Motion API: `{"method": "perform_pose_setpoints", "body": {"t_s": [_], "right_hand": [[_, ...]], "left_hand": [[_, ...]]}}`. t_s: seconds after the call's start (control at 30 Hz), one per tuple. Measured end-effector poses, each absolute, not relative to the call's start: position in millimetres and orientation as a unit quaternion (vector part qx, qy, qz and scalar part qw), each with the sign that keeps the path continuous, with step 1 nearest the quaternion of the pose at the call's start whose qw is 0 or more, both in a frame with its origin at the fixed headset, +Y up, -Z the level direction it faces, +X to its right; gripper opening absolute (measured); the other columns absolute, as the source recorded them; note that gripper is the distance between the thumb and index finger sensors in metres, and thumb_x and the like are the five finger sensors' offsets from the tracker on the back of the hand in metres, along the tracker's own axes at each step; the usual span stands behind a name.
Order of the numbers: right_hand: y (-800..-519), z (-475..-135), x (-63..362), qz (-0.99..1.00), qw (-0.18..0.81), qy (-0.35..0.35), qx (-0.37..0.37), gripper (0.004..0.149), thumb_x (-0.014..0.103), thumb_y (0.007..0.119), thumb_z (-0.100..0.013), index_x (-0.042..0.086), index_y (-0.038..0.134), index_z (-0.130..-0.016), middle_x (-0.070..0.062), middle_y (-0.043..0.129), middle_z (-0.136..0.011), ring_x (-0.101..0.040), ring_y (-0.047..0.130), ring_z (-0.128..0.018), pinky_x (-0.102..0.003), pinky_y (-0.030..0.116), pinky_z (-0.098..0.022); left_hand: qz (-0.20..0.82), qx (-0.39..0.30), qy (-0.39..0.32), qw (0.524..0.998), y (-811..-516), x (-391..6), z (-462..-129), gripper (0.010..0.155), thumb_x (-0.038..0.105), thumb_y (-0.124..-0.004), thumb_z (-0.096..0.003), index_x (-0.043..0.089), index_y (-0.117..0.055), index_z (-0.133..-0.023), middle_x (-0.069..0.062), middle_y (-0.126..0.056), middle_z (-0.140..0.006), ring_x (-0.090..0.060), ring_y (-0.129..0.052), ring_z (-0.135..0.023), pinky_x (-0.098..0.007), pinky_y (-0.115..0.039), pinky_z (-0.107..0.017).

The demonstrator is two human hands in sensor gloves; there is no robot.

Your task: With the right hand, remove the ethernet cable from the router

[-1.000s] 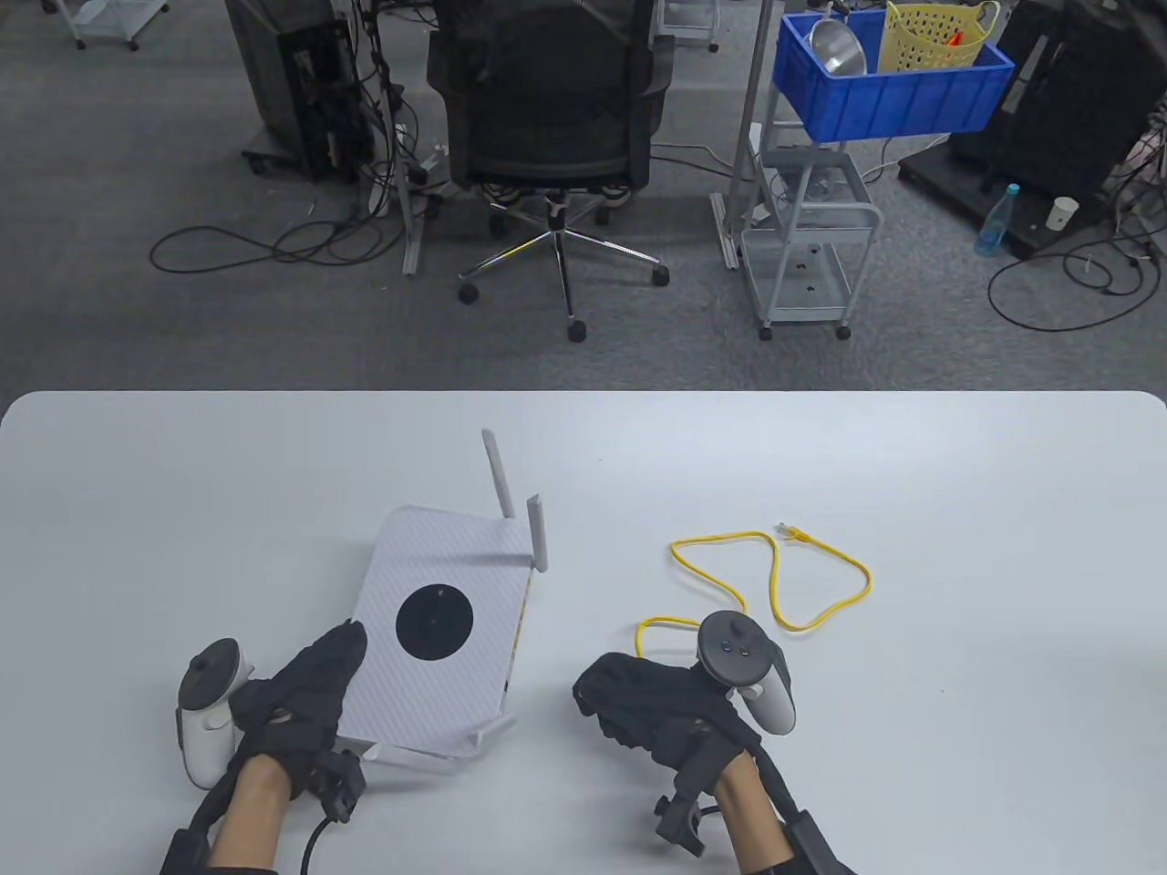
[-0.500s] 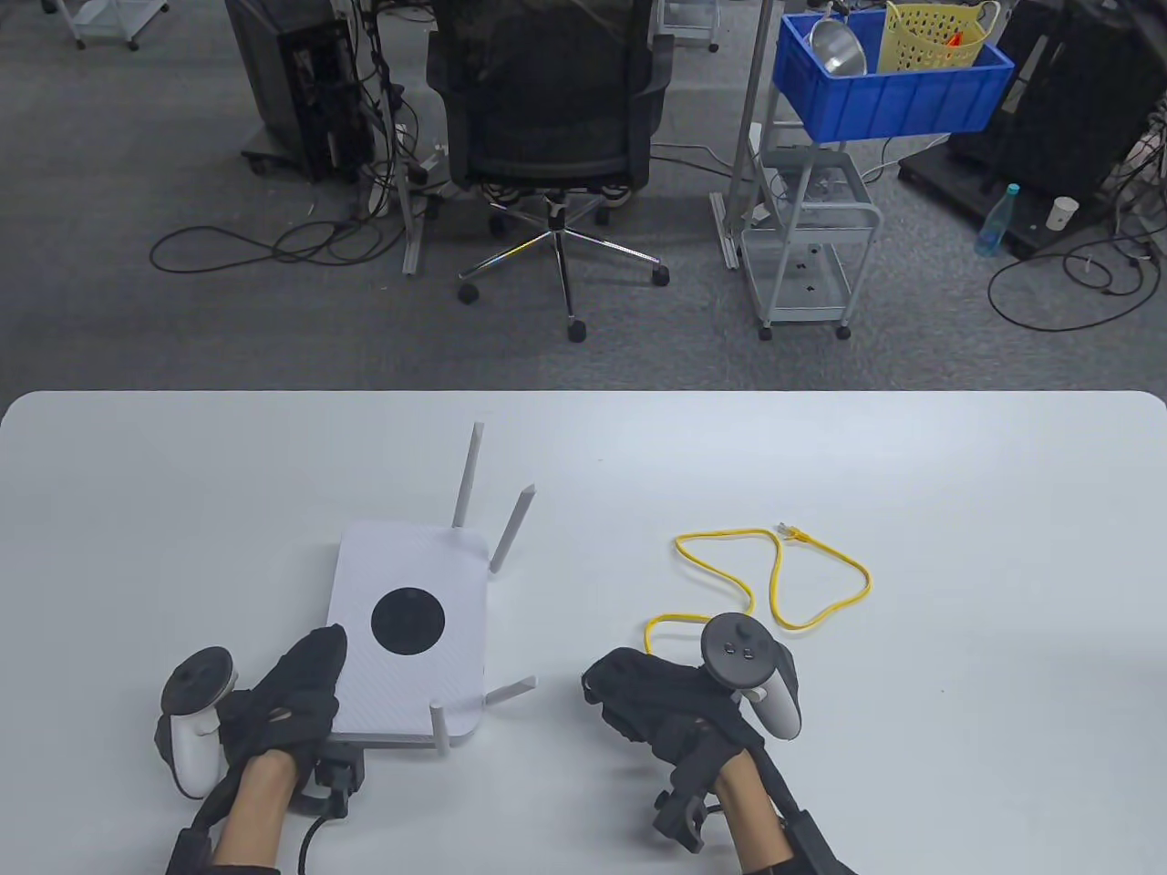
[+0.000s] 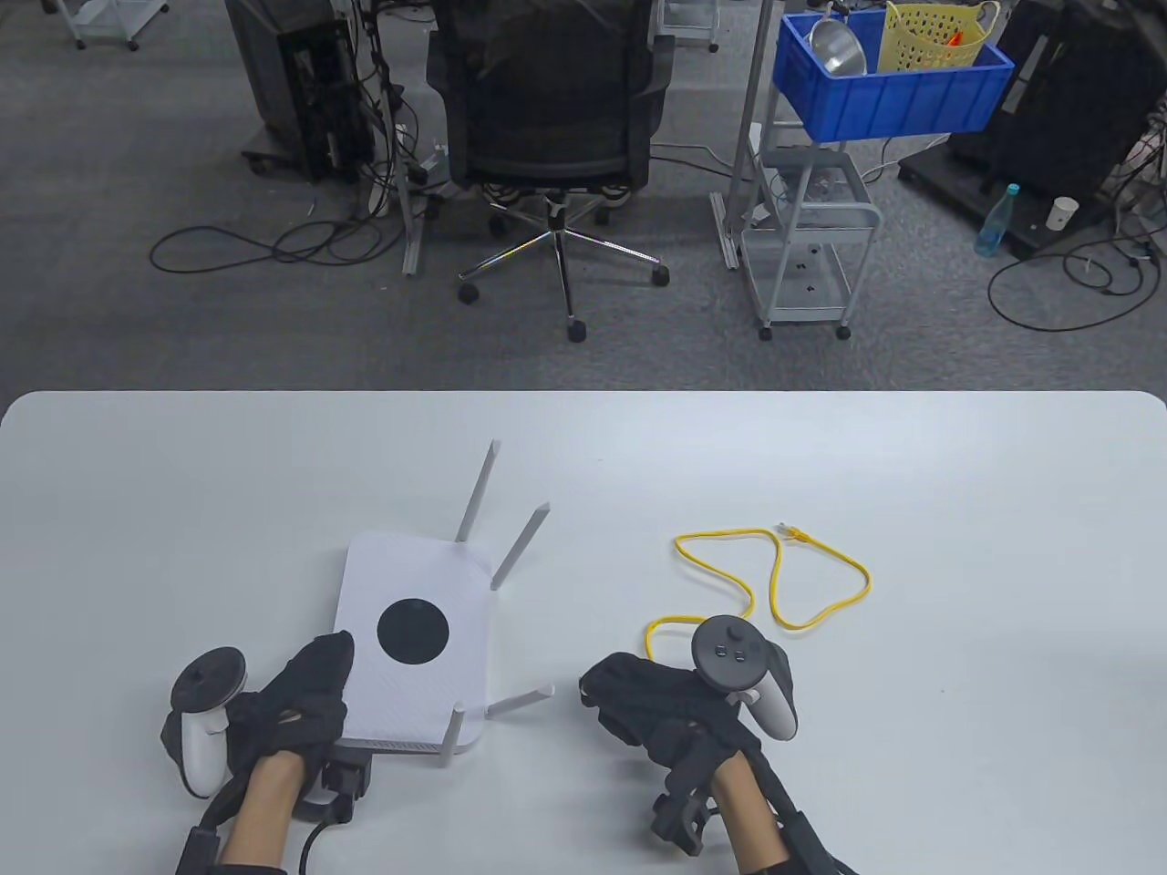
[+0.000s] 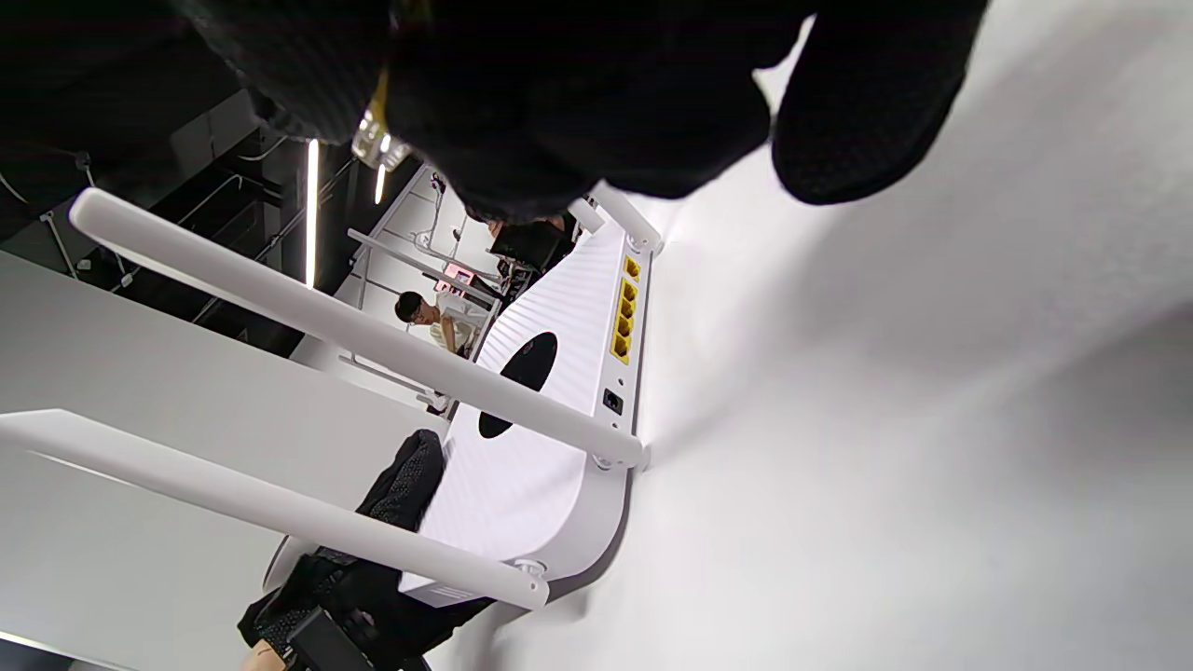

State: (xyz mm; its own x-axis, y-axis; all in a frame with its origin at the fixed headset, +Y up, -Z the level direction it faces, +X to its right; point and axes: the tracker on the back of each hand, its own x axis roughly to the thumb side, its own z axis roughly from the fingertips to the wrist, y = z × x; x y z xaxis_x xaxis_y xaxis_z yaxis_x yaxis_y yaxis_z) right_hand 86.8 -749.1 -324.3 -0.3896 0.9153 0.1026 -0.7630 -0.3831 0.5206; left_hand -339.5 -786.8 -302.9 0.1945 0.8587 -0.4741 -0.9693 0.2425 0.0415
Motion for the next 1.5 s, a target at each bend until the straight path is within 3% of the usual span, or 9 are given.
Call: {"method": "perform_pose_setpoints", "body": {"t_s": [0.4, 0.6, 0.8, 0.97, 1.5], "right_hand": [[-750, -324, 84, 0.822, 0.499, 0.200, 0.189, 0.056, 0.050, 0.067, -0.057, 0.005, 0.076, -0.090, -0.004, 0.091, -0.059, -0.019, 0.090, -0.046, -0.060, 0.072, -0.061], [-752, -323, 82, 0.829, 0.486, 0.203, 0.188, 0.056, 0.049, 0.067, -0.057, 0.005, 0.075, -0.091, -0.005, 0.091, -0.060, -0.020, 0.090, -0.047, -0.060, 0.072, -0.062], [-753, -323, 81, 0.836, 0.474, 0.206, 0.186, 0.056, 0.049, 0.066, -0.057, 0.005, 0.075, -0.091, -0.005, 0.091, -0.060, -0.021, 0.090, -0.048, -0.060, 0.071, -0.062], [-754, -323, 80, 0.844, 0.460, 0.206, 0.184, 0.056, 0.049, 0.066, -0.057, 0.006, 0.075, -0.091, -0.005, 0.091, -0.061, -0.021, 0.090, -0.048, -0.061, 0.071, -0.062], [-754, -323, 80, 0.853, 0.446, 0.199, 0.183, 0.056, 0.049, 0.066, -0.057, 0.006, 0.075, -0.091, -0.006, 0.092, -0.061, -0.021, 0.090, -0.048, -0.061, 0.071, -0.062]], "left_hand": [[0.590, -0.139, 0.188, 0.773, -782, -338, -303, 0.080, 0.055, -0.069, -0.0569, 0.005, -0.037, -0.111, -0.019, -0.086, -0.092, -0.031, -0.106, -0.062, -0.043, -0.087, -0.043], [0.424, -0.166, 0.183, 0.871, -768, -329, -305, 0.097, 0.064, -0.070, -0.0507, 0.008, -0.020, -0.111, -0.023, -0.067, -0.105, -0.030, -0.098, -0.069, -0.045, -0.081, -0.050], [0.227, -0.171, 0.166, 0.944, -758, -302, -306, 0.104, 0.068, -0.072, -0.0462, 0.008, -0.015, -0.110, -0.022, -0.062, -0.106, -0.025, -0.095, -0.068, -0.044, -0.080, -0.051], [0.110, -0.156, 0.167, 0.967, -757, -286, -306, 0.103, 0.069, -0.070, -0.0431, 0.007, -0.024, -0.111, -0.022, -0.070, -0.101, -0.027, -0.098, -0.063, -0.046, -0.081, -0.048], [0.016, -0.156, 0.175, 0.972, -760, -277, -308, 0.098, 0.070, -0.067, -0.0386, 0.008, -0.043, -0.111, -0.021, -0.084, -0.088, -0.030, -0.101, -0.054, -0.048, -0.083, -0.043]]}}
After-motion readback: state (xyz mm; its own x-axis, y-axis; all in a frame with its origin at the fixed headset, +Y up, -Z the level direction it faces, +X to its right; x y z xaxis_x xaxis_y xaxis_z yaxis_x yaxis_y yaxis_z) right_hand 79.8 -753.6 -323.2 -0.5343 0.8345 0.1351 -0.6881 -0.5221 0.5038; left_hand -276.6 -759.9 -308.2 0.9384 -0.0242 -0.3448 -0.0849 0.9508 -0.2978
